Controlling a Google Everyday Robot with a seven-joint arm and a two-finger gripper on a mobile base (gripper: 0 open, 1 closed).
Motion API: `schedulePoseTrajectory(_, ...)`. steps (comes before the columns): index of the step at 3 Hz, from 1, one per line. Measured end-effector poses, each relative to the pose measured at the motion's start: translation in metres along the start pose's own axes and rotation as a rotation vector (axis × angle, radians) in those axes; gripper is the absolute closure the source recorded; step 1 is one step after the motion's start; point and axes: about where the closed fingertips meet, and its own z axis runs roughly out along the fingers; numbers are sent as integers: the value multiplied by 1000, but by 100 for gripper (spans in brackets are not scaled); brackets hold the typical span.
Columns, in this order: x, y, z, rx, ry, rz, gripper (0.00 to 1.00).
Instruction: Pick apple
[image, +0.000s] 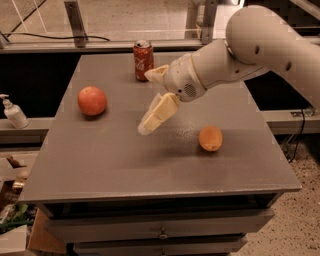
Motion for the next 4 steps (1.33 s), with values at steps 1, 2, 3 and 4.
schedulePoseTrajectory(1, -12, -16, 38, 15, -66, -69, 0)
schedulePoseTrajectory(2, -20, -35, 73, 33, -114, -113, 0)
schedulePoseTrajectory(3, -24, -53, 107, 58, -96, -124, 0)
schedulePoseTrajectory(4, -24, -64, 135, 72, -74, -99, 0)
